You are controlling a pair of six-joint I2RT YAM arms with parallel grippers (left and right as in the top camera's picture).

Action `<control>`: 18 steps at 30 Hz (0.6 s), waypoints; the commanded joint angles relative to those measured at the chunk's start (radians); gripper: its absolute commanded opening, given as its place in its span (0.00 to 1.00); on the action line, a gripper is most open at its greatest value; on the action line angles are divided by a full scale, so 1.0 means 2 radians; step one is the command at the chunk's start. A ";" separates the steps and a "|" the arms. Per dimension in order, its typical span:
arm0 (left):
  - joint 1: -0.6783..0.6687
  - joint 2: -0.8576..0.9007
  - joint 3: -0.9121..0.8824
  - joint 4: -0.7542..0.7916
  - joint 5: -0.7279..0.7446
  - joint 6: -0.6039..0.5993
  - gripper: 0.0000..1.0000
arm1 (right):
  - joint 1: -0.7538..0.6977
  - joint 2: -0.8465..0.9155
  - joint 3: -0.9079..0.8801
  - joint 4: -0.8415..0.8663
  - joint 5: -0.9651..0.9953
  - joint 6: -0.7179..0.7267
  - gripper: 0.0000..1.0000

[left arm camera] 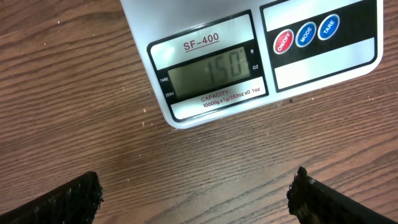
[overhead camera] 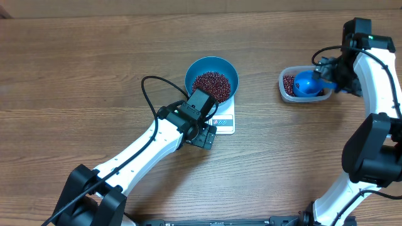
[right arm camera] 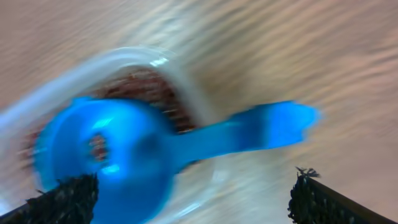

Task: Scoop item into bowl and weigh 150g on scale
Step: 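Lower the blue cup into the clear container and set it down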

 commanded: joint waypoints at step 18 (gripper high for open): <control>0.006 0.000 -0.005 0.000 -0.007 0.010 1.00 | 0.000 -0.002 -0.001 0.061 -0.151 0.009 1.00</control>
